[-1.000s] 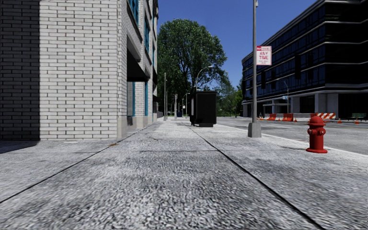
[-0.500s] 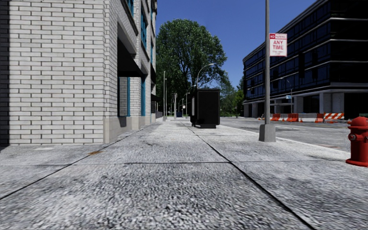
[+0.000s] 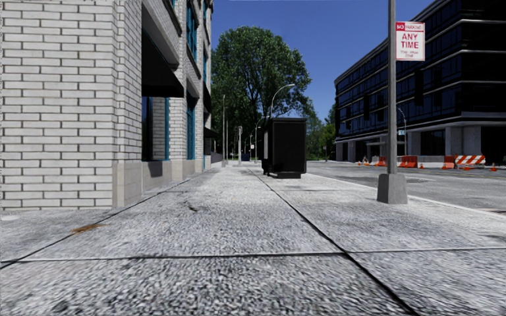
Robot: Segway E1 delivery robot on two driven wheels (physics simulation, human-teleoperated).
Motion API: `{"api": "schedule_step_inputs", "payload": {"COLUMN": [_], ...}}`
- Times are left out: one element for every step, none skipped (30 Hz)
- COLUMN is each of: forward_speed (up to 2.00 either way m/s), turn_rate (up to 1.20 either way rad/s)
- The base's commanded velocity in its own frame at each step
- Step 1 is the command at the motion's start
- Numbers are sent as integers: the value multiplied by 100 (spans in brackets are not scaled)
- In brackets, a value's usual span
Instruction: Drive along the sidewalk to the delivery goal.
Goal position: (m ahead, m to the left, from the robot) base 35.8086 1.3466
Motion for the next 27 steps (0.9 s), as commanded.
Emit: {"api": "schedule_step_inputs", "payload": {"forward_speed": [200,200,200,200,200,200,200,200,200,200,200,200,200,200,200,200,200,200,200,200,200,200,200,200,200,200,200], "turn_rate": [0,0,0,0,0,0,0,0,0,0,0,0,0,0,0,0,0,0,0,0,0,0,0,0,0,0,0]}}
